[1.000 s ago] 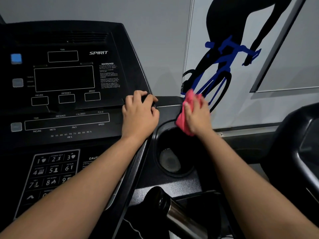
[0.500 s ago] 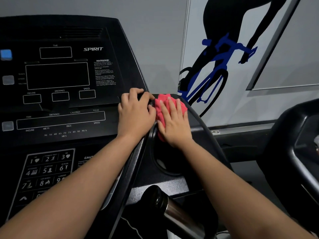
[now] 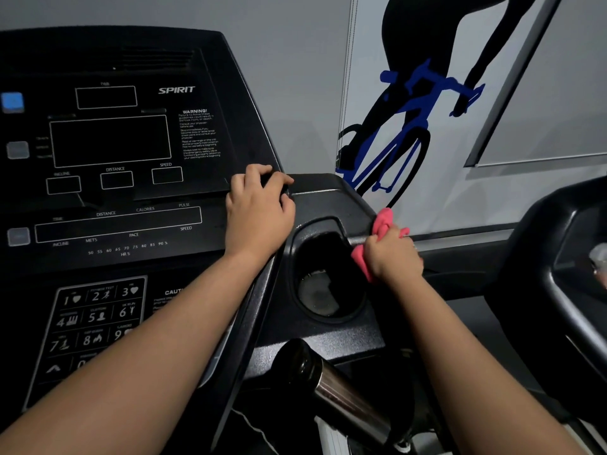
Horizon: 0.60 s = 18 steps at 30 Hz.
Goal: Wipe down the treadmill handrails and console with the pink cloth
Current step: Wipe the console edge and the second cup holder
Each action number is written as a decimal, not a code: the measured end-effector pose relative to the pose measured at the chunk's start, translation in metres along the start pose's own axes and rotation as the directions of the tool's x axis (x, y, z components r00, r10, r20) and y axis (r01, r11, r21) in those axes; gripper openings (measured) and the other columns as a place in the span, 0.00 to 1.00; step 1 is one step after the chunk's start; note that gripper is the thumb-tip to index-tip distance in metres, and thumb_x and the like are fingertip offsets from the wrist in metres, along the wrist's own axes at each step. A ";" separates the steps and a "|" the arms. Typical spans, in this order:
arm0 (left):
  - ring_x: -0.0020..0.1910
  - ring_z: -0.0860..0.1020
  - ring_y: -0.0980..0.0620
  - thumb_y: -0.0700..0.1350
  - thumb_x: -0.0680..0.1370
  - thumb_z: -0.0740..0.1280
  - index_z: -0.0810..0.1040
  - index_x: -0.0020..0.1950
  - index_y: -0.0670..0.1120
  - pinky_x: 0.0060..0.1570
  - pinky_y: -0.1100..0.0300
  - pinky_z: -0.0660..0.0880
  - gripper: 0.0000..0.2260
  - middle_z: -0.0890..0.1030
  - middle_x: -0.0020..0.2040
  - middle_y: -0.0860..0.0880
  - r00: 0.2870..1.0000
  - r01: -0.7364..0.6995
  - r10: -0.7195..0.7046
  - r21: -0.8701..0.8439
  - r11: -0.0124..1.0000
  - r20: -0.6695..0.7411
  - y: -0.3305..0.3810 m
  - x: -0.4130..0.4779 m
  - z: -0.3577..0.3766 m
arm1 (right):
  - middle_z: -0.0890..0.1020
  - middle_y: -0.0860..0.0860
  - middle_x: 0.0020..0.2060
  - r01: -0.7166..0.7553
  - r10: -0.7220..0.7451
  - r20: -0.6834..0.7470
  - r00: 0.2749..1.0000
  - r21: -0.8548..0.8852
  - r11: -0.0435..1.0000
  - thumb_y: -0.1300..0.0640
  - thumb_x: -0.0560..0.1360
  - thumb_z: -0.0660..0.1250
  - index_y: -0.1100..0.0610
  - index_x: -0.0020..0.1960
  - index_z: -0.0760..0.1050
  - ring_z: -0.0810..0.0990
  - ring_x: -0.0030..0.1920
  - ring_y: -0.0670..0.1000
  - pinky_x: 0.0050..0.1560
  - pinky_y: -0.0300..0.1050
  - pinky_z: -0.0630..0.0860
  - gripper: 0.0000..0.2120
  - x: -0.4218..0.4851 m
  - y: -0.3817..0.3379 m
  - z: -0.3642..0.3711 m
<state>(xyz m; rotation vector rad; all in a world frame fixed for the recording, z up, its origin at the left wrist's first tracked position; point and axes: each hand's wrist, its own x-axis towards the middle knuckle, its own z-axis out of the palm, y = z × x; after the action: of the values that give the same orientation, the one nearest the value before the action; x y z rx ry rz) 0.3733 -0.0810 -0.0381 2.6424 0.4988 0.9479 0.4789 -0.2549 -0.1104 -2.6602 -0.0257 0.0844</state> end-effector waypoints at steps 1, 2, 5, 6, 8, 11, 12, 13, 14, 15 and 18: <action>0.62 0.66 0.45 0.43 0.76 0.62 0.78 0.58 0.50 0.62 0.48 0.64 0.12 0.70 0.64 0.47 1.000 -0.006 0.006 0.018 1.000 -0.005 0.001 0.000 0.001 | 0.68 0.64 0.66 0.005 -0.005 -0.008 1.000 0.005 1.000 0.48 0.77 0.52 0.59 0.71 0.59 0.69 0.64 0.66 0.64 0.61 0.64 0.26 -0.003 0.001 0.000; 0.62 0.66 0.45 0.43 0.76 0.62 0.78 0.58 0.49 0.61 0.48 0.65 0.12 0.70 0.64 0.47 1.000 -0.012 0.013 0.035 0.999 -0.012 0.001 0.000 0.002 | 0.66 0.65 0.67 0.018 -0.017 -0.026 0.999 0.005 1.000 0.47 0.78 0.52 0.58 0.73 0.57 0.68 0.64 0.66 0.65 0.62 0.63 0.27 -0.006 -0.001 0.001; 0.61 0.67 0.44 0.43 0.75 0.62 0.77 0.58 0.49 0.59 0.48 0.65 0.12 0.70 0.63 0.46 1.000 -0.019 0.020 0.065 0.998 -0.020 0.001 0.002 0.004 | 0.57 0.67 0.72 0.133 -0.139 -0.106 0.985 -0.060 0.989 0.43 0.79 0.51 0.54 0.77 0.45 0.62 0.69 0.67 0.68 0.64 0.56 0.32 -0.014 -0.019 0.009; 0.60 0.67 0.44 0.43 0.75 0.62 0.77 0.58 0.49 0.59 0.48 0.65 0.12 0.70 0.63 0.46 1.000 -0.018 0.019 0.069 0.997 -0.022 0.001 0.002 0.004 | 0.54 0.68 0.73 0.191 -0.200 -0.130 0.971 -0.081 0.978 0.44 0.79 0.52 0.52 0.77 0.42 0.58 0.70 0.68 0.69 0.65 0.52 0.33 -0.016 -0.028 0.015; 0.60 0.67 0.43 0.43 0.75 0.62 0.77 0.57 0.48 0.58 0.47 0.66 0.12 0.70 0.63 0.46 0.999 -0.018 0.020 0.073 0.997 -0.025 0.001 0.002 0.004 | 0.47 0.70 0.73 0.306 -0.319 -0.161 0.934 -0.104 0.946 0.48 0.78 0.55 0.53 0.78 0.39 0.49 0.72 0.70 0.70 0.66 0.46 0.35 -0.022 -0.045 0.026; 0.60 0.68 0.43 0.43 0.75 0.63 0.78 0.57 0.48 0.56 0.47 0.66 0.12 0.71 0.62 0.45 0.999 -0.021 0.024 0.080 0.997 -0.026 0.001 0.003 0.003 | 0.37 0.70 0.72 0.484 -0.499 -0.125 0.858 -0.130 0.865 0.57 0.76 0.57 0.54 0.77 0.37 0.36 0.71 0.73 0.70 0.68 0.40 0.38 -0.032 -0.062 0.046; 0.59 0.68 0.43 0.43 0.74 0.63 0.78 0.57 0.48 0.56 0.47 0.66 0.12 0.71 0.62 0.45 0.999 -0.022 0.024 0.080 0.997 -0.026 0.001 0.003 0.003 | 0.36 0.69 0.72 0.552 -0.565 -0.113 0.817 -0.126 0.824 0.62 0.76 0.57 0.54 0.77 0.37 0.35 0.71 0.73 0.70 0.70 0.40 0.37 -0.035 -0.064 0.051; 0.59 0.68 0.43 0.43 0.74 0.63 0.78 0.56 0.48 0.56 0.47 0.66 0.12 0.71 0.62 0.45 0.999 -0.022 0.024 0.079 0.997 -0.027 0.000 0.003 0.003 | 0.37 0.69 0.72 0.612 -0.624 -0.105 0.774 -0.123 0.781 0.66 0.76 0.56 0.54 0.76 0.37 0.34 0.70 0.73 0.70 0.71 0.40 0.37 -0.036 -0.066 0.054; 0.59 0.68 0.43 0.43 0.74 0.63 0.78 0.56 0.48 0.57 0.47 0.67 0.12 0.71 0.62 0.46 0.999 -0.020 0.022 0.079 0.997 -0.027 0.000 0.003 0.003 | 0.39 0.69 0.73 0.660 -0.673 -0.104 0.733 -0.135 0.739 0.68 0.76 0.56 0.56 0.76 0.39 0.35 0.71 0.74 0.70 0.70 0.39 0.36 -0.037 -0.067 0.056; 0.59 0.68 0.44 0.43 0.74 0.63 0.78 0.56 0.49 0.57 0.47 0.67 0.12 0.71 0.62 0.46 0.999 -0.018 0.020 0.079 0.997 -0.026 0.000 0.003 0.003 | 0.43 0.69 0.73 0.700 -0.717 -0.123 0.686 -0.155 0.697 0.70 0.75 0.58 0.58 0.77 0.44 0.39 0.71 0.74 0.69 0.70 0.39 0.35 -0.038 -0.067 0.058; 0.60 0.67 0.44 0.43 0.75 0.63 0.78 0.57 0.49 0.58 0.47 0.66 0.12 0.70 0.63 0.46 1.000 -0.016 0.018 0.074 0.997 -0.022 0.001 0.003 0.002 | 0.59 0.71 0.71 0.787 -0.812 -0.191 0.552 -0.204 0.583 0.71 0.71 0.61 0.67 0.70 0.65 0.55 0.69 0.77 0.65 0.68 0.49 0.27 -0.036 -0.060 0.063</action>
<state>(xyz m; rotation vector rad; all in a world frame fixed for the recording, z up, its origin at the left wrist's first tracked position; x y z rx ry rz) 0.3765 -0.0807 -0.0377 2.7087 0.5276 0.9833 0.4392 -0.1740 -0.1364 -2.4464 -1.1852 -0.5951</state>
